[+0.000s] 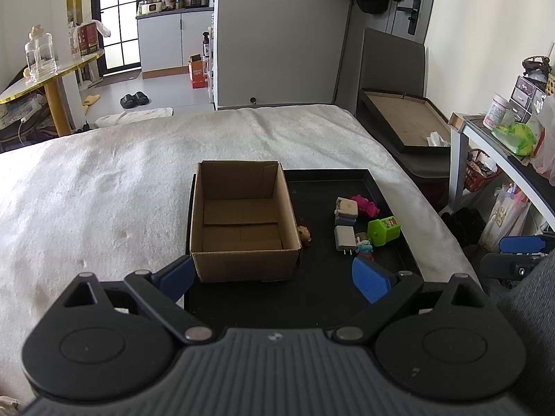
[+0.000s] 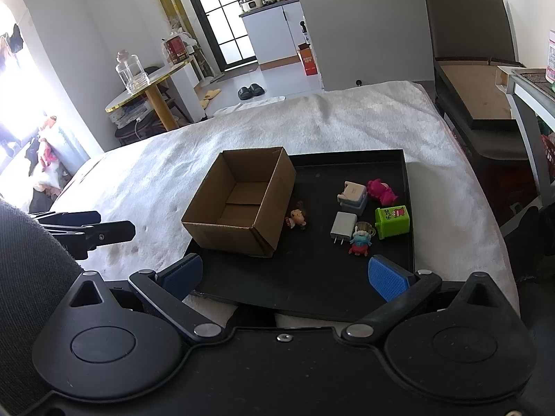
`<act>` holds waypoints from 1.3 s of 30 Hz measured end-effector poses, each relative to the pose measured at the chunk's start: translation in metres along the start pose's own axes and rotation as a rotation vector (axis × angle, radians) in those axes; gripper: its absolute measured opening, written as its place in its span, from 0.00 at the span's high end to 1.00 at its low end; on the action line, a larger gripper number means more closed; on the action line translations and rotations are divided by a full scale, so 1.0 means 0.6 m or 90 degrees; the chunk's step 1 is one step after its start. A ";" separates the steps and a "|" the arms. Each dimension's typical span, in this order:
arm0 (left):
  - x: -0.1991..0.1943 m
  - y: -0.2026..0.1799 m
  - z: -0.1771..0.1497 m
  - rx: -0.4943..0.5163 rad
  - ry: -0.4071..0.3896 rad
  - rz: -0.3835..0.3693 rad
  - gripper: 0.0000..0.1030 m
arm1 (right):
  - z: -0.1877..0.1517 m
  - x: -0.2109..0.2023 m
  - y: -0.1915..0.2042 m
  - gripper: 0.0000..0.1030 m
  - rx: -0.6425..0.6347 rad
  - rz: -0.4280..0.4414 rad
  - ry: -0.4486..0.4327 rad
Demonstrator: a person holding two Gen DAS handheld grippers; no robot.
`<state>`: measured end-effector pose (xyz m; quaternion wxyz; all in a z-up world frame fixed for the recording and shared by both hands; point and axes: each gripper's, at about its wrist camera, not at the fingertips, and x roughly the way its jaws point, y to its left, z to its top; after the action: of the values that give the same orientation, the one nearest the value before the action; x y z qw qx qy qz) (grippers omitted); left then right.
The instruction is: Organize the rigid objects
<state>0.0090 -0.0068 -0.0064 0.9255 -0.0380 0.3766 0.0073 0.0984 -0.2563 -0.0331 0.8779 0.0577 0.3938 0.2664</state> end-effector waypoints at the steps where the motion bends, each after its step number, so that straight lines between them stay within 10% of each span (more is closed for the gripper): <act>1: 0.000 0.001 0.000 -0.001 0.000 0.000 0.06 | 0.000 0.000 0.000 0.00 0.001 0.000 0.000; 39: -0.004 0.007 0.001 -0.002 -0.010 0.008 0.06 | -0.001 0.002 0.000 0.00 -0.003 -0.005 -0.004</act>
<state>0.0073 -0.0028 -0.0045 0.9283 -0.0371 0.3696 0.0142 0.0984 -0.2559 -0.0343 0.8801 0.0546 0.3908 0.2640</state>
